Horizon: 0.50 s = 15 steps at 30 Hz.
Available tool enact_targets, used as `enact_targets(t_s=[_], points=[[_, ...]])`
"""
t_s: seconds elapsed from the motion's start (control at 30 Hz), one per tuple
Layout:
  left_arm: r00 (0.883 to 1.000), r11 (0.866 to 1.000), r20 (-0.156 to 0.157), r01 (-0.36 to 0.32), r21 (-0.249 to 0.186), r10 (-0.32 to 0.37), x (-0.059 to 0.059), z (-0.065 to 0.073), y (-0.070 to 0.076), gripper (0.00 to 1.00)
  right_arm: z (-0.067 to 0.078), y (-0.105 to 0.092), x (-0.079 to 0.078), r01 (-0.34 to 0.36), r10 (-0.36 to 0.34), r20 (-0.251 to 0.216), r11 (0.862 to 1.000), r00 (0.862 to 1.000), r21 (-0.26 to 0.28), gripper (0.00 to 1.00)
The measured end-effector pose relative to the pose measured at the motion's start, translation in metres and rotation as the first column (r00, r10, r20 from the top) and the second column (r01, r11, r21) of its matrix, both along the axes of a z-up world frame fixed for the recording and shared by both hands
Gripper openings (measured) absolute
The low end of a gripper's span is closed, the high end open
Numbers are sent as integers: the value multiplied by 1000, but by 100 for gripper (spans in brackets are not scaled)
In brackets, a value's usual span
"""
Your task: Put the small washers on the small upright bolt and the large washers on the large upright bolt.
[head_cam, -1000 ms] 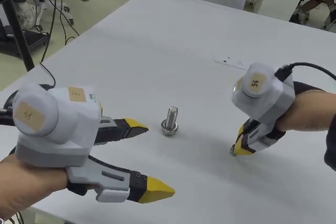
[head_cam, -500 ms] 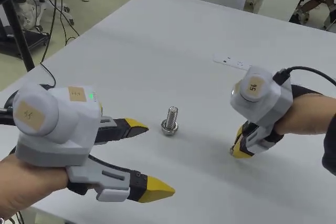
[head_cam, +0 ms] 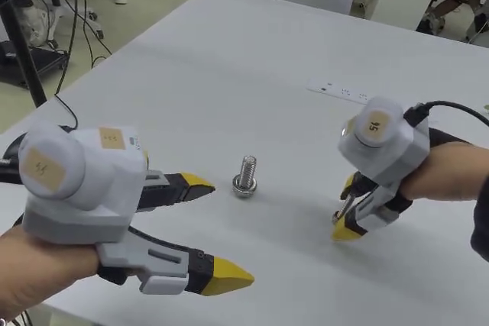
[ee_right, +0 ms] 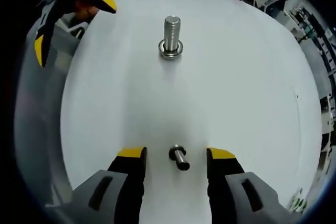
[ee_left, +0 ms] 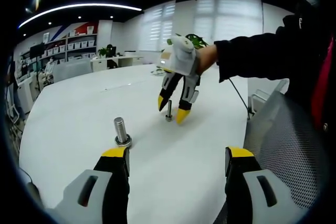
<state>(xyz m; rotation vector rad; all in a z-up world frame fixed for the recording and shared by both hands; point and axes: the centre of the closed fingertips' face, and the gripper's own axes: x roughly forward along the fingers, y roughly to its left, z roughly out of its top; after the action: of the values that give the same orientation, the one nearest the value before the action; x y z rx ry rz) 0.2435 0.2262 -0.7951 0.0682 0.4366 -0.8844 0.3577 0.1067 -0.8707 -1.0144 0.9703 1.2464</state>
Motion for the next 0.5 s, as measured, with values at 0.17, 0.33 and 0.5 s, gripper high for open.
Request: enact_targets(t_s=[0.17, 0.33, 0.5], points=[[1000, 1000, 0, 6, 2, -6, 0, 0, -2, 74, 1, -2, -3, 24, -24, -1, 999, 1000, 32, 58], [1000, 1000, -1, 11, 5, -11, 0, 0, -4, 74, 2, 1, -6, 63, -63, -7, 993, 998, 97, 69], [1000, 1000, -3, 12, 7, -12, 0, -1, -3, 74, 2, -2, -11, 76, -78, 13, 990, 997, 120, 77]])
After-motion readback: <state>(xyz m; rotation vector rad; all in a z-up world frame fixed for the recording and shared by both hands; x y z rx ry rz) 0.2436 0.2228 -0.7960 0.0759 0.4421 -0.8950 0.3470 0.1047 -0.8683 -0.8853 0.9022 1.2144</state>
